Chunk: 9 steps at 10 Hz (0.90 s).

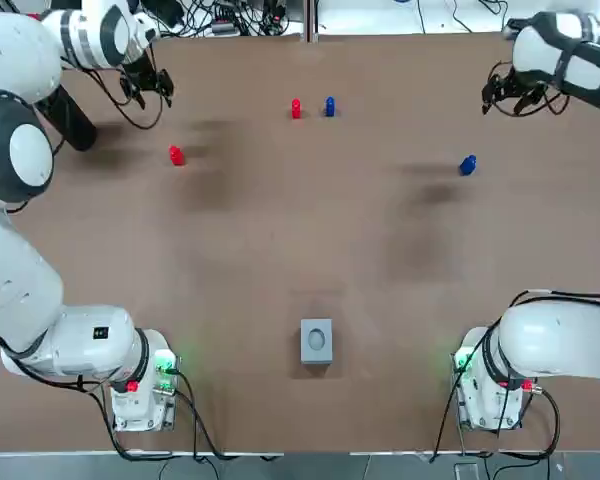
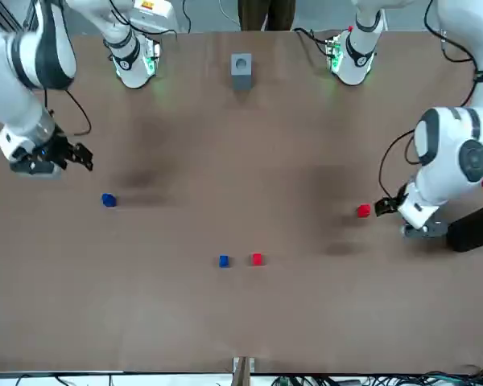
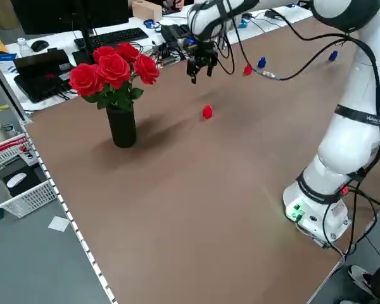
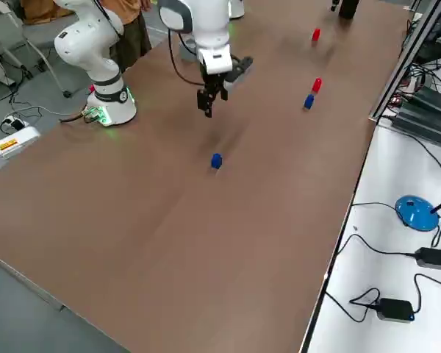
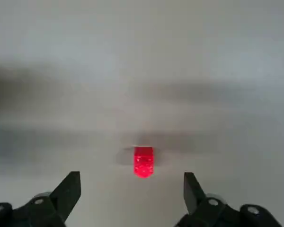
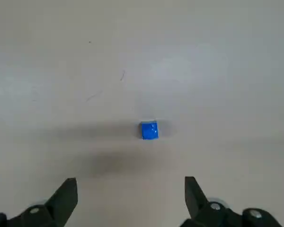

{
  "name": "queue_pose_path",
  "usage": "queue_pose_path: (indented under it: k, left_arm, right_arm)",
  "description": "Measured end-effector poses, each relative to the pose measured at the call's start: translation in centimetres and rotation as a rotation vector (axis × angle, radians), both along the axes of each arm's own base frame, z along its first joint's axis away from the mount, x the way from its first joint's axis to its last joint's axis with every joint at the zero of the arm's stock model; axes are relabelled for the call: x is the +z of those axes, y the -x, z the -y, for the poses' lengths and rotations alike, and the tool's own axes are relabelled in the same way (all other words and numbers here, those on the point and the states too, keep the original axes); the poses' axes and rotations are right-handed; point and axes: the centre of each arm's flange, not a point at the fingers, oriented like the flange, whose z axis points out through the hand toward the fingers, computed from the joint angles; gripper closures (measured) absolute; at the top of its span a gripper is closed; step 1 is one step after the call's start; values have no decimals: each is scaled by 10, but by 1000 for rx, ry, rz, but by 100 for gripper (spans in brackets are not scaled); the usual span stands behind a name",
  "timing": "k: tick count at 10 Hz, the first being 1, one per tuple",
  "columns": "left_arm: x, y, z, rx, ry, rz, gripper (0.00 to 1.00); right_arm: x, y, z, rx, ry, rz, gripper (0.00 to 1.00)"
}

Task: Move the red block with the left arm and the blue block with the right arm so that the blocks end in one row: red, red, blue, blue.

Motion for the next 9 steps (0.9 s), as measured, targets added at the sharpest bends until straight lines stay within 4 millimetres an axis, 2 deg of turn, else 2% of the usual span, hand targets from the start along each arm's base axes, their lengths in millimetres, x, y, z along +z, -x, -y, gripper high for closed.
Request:
queue_pose_path:
  k: [3,4,7,9]
  left_arm:
    - [-51,22,11,-4,8,29,6]
    - [-61,26,12,-4,10,29,7]
    - [-78,27,15,-2,13,37,8]
    - [-97,42,13,-4,2,-3,9]
  right_arm:
    - [-75,-22,1,0,8,-8,1]
    - [-94,-25,1,1,10,-11,2]
    - [-133,-27,5,17,17,-1,7]
    - [-152,-24,21,27,22,-7,10]
